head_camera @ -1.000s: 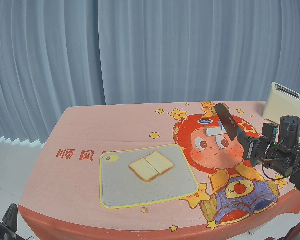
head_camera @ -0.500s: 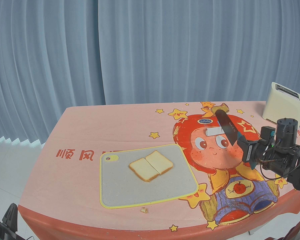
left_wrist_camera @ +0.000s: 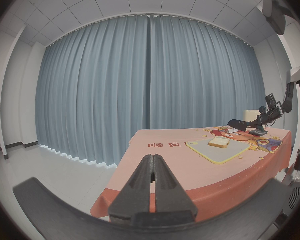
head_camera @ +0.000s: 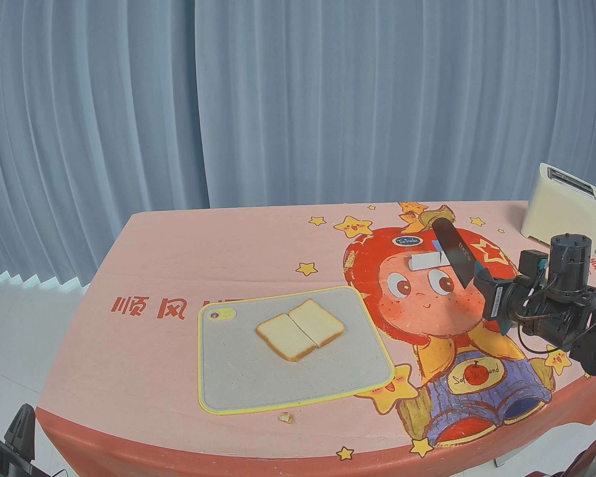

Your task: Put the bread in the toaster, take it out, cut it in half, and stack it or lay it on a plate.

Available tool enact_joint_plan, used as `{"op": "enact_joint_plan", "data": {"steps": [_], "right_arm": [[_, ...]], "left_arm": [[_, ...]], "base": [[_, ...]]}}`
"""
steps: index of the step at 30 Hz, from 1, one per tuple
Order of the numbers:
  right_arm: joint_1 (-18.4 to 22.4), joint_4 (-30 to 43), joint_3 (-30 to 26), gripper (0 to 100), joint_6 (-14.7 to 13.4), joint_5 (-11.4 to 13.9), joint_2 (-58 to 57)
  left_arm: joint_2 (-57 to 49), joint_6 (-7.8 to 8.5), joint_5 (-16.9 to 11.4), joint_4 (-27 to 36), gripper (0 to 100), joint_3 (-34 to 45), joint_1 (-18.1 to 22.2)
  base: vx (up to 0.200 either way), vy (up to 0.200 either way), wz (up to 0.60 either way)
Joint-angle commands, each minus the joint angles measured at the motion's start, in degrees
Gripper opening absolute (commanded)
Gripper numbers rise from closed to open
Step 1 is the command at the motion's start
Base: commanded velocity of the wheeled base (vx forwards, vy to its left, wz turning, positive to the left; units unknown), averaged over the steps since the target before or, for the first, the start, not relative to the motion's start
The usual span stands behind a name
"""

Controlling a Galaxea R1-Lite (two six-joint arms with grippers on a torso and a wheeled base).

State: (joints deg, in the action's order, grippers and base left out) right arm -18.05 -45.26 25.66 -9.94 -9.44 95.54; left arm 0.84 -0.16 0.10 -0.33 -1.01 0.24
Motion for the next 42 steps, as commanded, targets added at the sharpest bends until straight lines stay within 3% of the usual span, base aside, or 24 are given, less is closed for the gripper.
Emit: {"op": "enact_joint_plan", "data": {"steps": [1,42], "right_arm": [[0.1,0.0,-0.1,0,0.0,0.0,0.3],[-0.9,0.0,-0.5,0,0.2,-0.1,2.1]], "left_arm": [[-0.8,-0.02,0.0,0.0,0,1.0,0.0],[-0.8,-0.02,0.1,0.0,0,1.0,0.0]], "base": [[0.000,0.000,0.00],[0.000,0.000,0.00]]}}
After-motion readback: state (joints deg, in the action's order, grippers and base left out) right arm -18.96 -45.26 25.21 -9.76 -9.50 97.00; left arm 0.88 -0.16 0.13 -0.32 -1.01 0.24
